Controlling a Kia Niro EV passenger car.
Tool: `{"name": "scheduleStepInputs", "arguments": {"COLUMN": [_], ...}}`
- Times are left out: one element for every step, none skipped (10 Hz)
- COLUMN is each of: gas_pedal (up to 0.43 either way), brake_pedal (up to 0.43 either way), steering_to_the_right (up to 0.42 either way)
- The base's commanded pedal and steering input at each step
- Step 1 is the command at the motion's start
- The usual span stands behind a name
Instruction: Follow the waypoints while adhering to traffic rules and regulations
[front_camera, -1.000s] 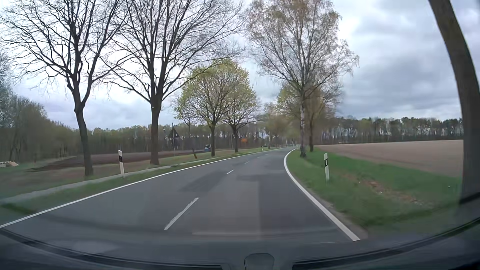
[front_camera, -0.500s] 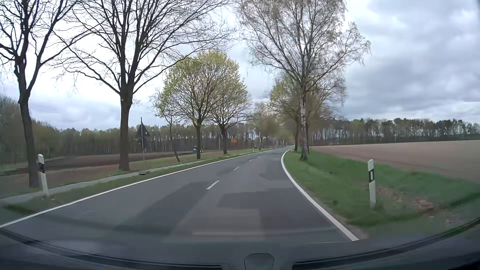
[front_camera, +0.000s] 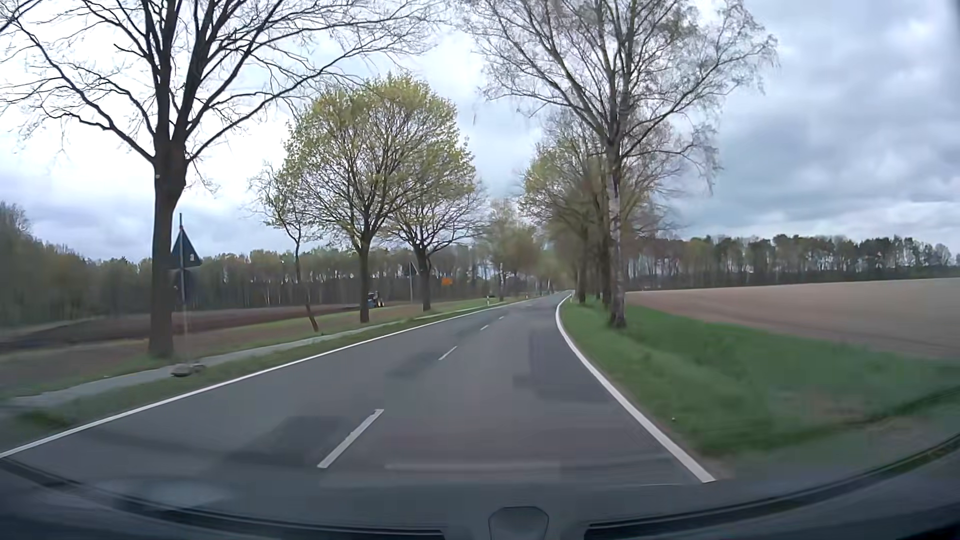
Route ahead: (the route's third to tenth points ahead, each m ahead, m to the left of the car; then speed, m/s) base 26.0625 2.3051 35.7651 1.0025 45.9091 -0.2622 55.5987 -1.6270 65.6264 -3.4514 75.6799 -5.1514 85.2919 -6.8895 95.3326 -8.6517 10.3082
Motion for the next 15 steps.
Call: {"name": "scheduleStepInputs", "arguments": {"gas_pedal": [0.150,0.157,0.169,0.169,0.169,0.169,0.169,0.169,0.169,0.169,0.169,0.169,0.169,0.169,0.169], "brake_pedal": [0.000,0.000,0.000,0.000,0.000,0.000,0.000,0.000,0.000,0.000,0.000,0.000,0.000,0.000,0.000], "steering_to_the_right": [0.025,0.025,0.025,0.025,0.024,0.023,0.022,0.021,0.021,0.021,0.021,0.021,0.021,0.020,0.020]}}
